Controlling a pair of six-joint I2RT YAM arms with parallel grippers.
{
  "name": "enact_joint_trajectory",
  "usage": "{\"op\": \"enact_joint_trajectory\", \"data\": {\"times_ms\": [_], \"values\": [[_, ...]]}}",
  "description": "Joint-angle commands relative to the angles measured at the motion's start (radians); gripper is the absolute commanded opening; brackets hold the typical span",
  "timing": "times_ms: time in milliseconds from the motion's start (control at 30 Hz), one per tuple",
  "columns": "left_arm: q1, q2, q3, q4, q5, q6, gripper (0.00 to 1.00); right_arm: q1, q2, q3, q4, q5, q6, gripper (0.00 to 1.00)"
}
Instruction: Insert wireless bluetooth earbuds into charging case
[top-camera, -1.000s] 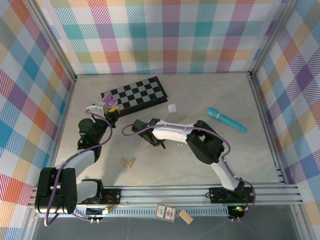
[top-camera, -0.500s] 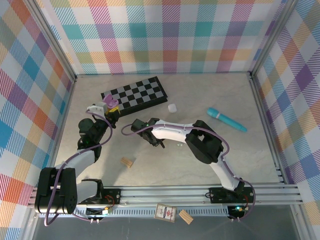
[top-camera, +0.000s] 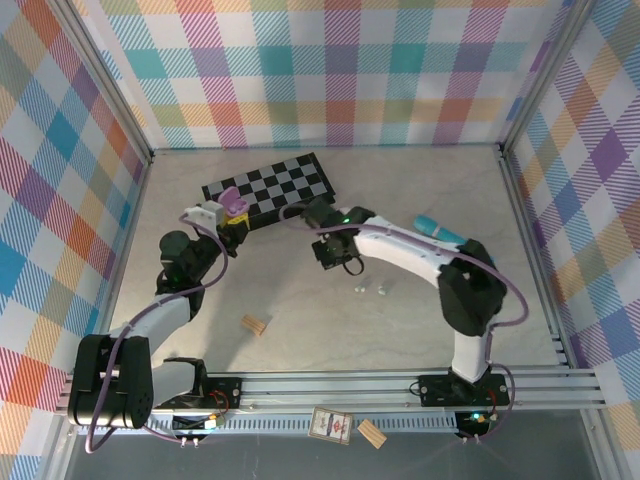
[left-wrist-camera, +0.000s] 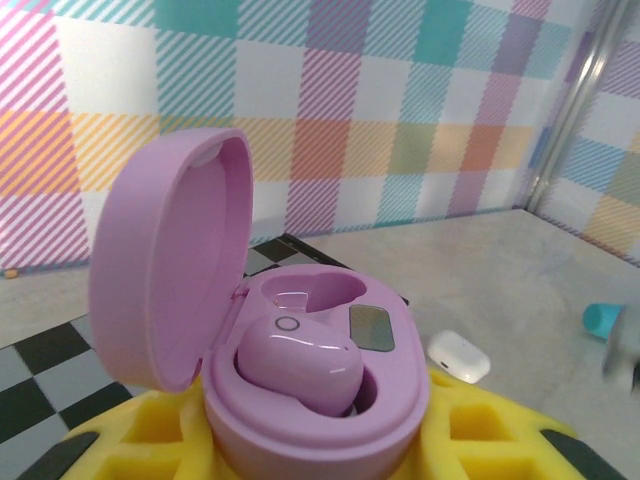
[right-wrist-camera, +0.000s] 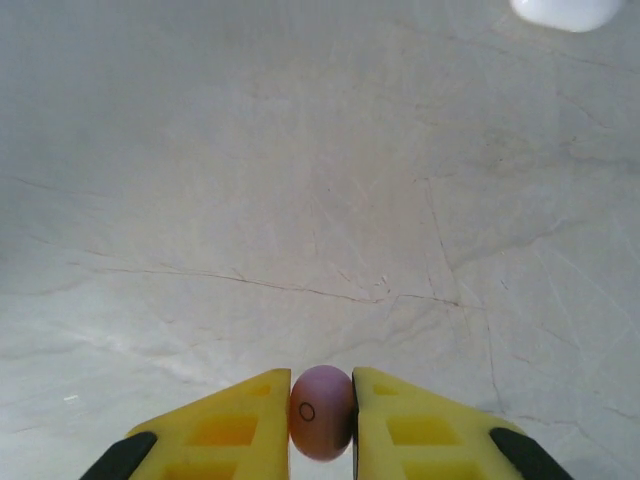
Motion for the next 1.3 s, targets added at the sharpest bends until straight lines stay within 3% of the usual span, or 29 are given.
{"op": "enact_joint_trajectory", "data": {"times_ms": [0,67,467,800,1267], "values": [[-0.059,-0.011,0.042,-0.086,0.055,0.110,0.29,-0.076,-0.076,-0.053,0.032,-0.257,0.076,0.21],[-0.101,-0.009,0.048,-0.110,0.064,0.151,0.29,-0.131,-0.122,-0.090,0.065,-0.378,0.106,0.21],[-0.278,0.058,0.071,-0.123,0.217,0.258,0.29,-0.318,-0.281,-0.227,0.167,-0.751,0.219,0.20],[-0.337,0.098,0.103,-0.133,0.299,0.274,0.29,-0.319,-0.345,-0.223,0.201,-0.851,0.240,0.21],[-0.396,0.167,0.147,-0.098,0.380,0.234,0.29,-0.249,-0.342,-0.183,0.240,-0.854,0.232,0.23]]}}
